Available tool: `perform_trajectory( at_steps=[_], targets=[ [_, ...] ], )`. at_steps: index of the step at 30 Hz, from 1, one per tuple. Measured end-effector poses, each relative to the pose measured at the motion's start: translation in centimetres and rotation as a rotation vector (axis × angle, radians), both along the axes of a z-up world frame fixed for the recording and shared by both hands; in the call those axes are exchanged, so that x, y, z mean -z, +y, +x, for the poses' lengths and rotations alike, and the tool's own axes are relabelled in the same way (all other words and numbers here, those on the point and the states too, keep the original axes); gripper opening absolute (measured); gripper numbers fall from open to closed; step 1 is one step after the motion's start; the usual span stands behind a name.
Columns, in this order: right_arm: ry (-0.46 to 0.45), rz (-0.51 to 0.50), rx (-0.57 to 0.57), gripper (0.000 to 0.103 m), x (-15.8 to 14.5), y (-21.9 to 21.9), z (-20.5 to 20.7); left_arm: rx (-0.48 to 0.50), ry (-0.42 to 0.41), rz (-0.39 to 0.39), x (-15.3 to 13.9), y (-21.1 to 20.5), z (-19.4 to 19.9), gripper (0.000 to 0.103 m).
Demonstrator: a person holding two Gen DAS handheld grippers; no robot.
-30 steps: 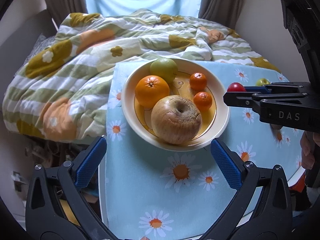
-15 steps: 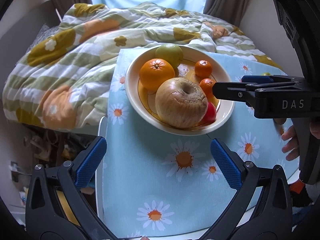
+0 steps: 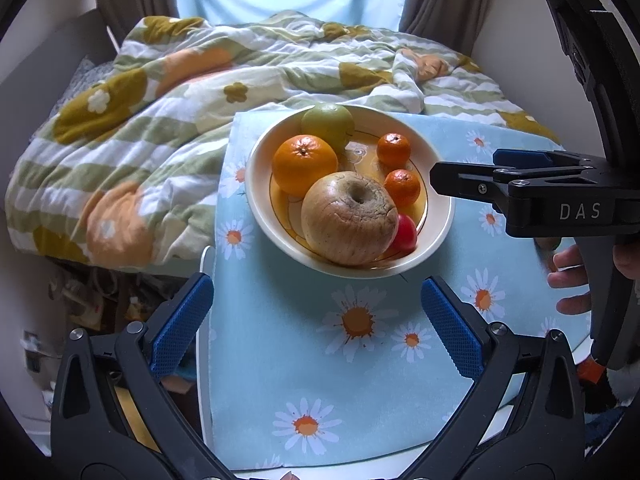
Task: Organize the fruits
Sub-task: 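Withdraw both open tools from the bowl toward the remaining fruits, then grasp the brown kiwi with the left tool while the right tool grasps another red tomato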
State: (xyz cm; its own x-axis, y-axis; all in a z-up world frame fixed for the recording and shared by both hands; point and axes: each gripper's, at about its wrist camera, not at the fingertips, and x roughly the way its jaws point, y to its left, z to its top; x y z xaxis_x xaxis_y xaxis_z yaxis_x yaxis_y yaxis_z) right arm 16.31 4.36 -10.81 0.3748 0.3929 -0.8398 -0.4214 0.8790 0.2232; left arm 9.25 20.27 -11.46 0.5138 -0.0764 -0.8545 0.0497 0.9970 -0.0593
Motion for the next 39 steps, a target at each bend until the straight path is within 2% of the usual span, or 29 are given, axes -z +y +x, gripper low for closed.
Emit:
perform_trajectory(
  at_steps=[10,22,31,39],
  targets=[
    [-0.001,0.036,0.068,0.102,-3.4,-2.5,-1.8,0.057,-0.022,0.007,-3.1,-0.8,-0.3,0.103],
    [-0.051,0.0,0.263,0.102,-7.0,-8.7,-5.6,0.175,-0.058,-0.012,-6.0,-3.7,0.4,0.103],
    [-0.119,-0.031,0.388,0.102,-8.2,-16.5,-7.2,0.193,-0.091,-0.022,-7.1,-9.5,1.7,0.103],
    [-0.104,-0.011,0.434,0.102,-6.6,-24.6,-7.2,0.211,-0.062,-0.037,-5.8,-17.6,2.4,0.103]
  ],
)
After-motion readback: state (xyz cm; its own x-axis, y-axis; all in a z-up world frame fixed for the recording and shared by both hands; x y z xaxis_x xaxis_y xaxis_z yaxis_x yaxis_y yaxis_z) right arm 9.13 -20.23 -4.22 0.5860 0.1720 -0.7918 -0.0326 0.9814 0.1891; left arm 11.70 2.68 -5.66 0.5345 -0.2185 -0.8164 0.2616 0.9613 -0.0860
